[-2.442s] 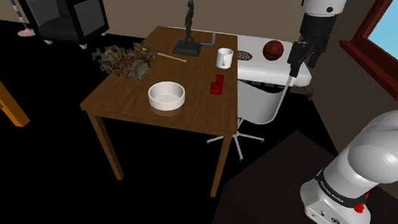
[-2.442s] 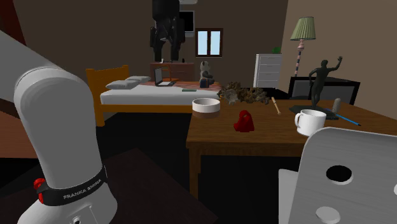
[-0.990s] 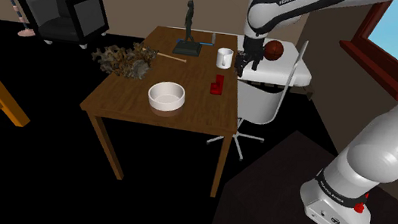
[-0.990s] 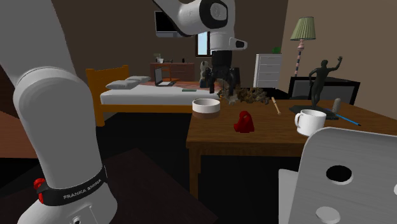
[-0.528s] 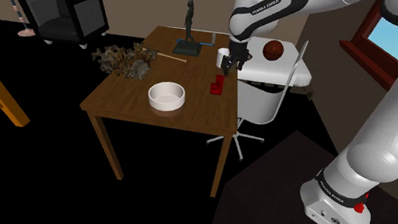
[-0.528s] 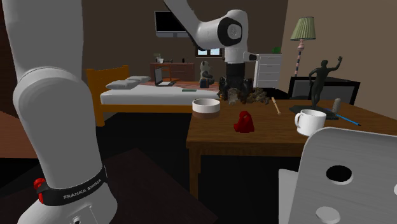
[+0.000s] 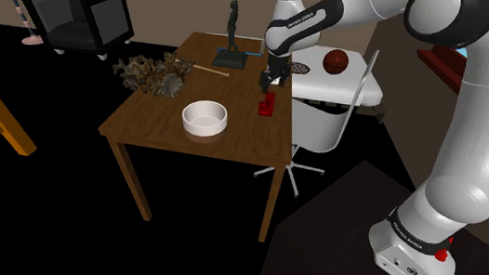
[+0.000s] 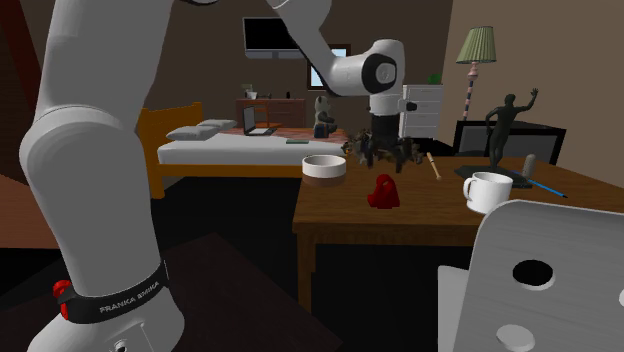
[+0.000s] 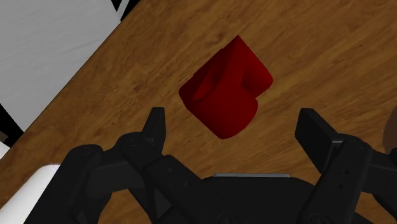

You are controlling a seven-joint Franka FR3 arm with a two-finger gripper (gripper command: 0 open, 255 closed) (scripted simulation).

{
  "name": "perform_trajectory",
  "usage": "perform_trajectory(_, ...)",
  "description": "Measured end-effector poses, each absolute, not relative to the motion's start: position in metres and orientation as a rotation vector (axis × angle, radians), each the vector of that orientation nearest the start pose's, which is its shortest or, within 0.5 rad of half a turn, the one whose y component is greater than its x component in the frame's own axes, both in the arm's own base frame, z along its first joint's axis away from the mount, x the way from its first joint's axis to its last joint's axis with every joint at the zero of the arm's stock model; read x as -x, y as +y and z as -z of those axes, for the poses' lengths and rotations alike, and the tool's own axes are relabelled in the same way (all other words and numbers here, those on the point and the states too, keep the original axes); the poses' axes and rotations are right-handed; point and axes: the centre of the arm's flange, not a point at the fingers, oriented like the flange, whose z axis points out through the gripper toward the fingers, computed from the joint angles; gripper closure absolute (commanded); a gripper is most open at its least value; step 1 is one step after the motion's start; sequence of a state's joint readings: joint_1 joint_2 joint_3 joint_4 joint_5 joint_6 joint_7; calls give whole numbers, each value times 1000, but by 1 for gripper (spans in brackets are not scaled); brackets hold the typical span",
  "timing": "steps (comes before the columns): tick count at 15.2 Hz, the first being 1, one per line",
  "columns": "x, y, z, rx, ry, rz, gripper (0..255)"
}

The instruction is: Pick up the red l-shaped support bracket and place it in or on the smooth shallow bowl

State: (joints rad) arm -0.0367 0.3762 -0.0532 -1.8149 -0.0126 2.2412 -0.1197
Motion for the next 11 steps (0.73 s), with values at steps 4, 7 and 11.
perform_trajectory(4, -648, -59, -319, 3174, -67, 77, 0)
perform_trajectory(7, -648, -58, -307, 3174, -67, 76, 0)
perform_trajectory(11, -649, -58, -305, 3174, -67, 77, 0)
